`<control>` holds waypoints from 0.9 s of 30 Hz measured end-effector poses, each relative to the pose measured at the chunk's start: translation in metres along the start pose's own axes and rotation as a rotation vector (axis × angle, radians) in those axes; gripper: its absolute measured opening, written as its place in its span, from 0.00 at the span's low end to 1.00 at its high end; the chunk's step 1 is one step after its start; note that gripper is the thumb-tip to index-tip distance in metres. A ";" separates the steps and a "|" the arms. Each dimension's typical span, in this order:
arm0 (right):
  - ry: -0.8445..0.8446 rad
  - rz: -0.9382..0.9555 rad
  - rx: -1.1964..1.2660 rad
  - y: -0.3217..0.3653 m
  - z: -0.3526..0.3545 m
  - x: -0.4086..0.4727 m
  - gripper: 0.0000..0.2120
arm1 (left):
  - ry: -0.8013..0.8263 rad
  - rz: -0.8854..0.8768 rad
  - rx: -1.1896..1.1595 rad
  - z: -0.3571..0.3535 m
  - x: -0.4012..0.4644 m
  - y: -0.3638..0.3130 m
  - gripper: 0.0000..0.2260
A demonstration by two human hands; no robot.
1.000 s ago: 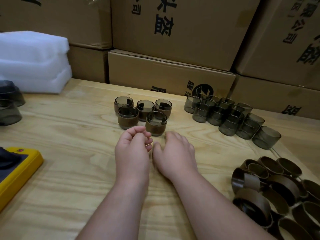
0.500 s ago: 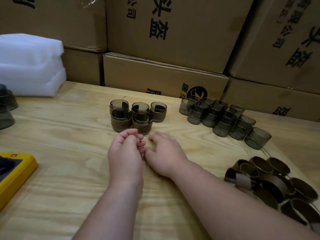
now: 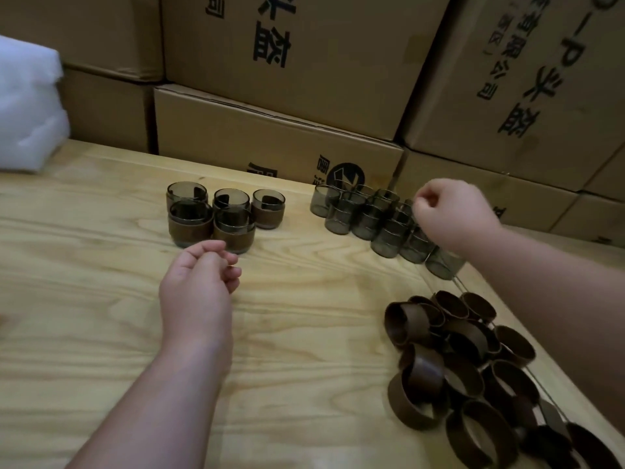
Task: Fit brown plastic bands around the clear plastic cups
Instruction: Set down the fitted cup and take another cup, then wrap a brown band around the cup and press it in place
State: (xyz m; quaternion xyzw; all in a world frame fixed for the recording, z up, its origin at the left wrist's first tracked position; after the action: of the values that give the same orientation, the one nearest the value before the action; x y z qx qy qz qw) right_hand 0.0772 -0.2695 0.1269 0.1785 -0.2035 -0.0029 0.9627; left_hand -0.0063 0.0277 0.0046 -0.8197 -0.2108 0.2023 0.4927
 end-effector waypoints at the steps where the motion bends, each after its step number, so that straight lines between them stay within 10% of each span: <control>1: 0.030 -0.061 -0.066 -0.013 0.003 0.007 0.06 | -0.001 -0.001 0.000 0.000 0.001 0.001 0.13; 8: 0.366 -0.412 -0.378 -0.066 -0.018 0.007 0.09 | 0.003 -0.006 -0.006 0.003 0.004 0.004 0.13; 21: 0.298 -0.150 -0.680 0.004 -0.007 -0.024 0.07 | 0.009 -0.010 -0.004 0.004 0.004 0.003 0.13; 27: 0.099 -0.006 -0.036 0.084 -0.007 -0.082 0.02 | 0.129 -0.039 0.011 -0.001 -0.002 0.003 0.13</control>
State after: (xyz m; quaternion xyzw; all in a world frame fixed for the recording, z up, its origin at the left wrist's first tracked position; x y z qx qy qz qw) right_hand -0.0008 -0.1825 0.1177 0.1619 -0.1551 -0.0005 0.9746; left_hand -0.0073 0.0247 0.0027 -0.8240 -0.1934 0.1405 0.5137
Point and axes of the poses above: each hand's wrist, its own x-axis towards the middle knuckle, its own z-axis out of the back of the hand, y = z × x, the point moved 2 cm from there along x, towards the middle knuckle, and after that the axes turned 5 degrees about x, right-handed, at the moved point
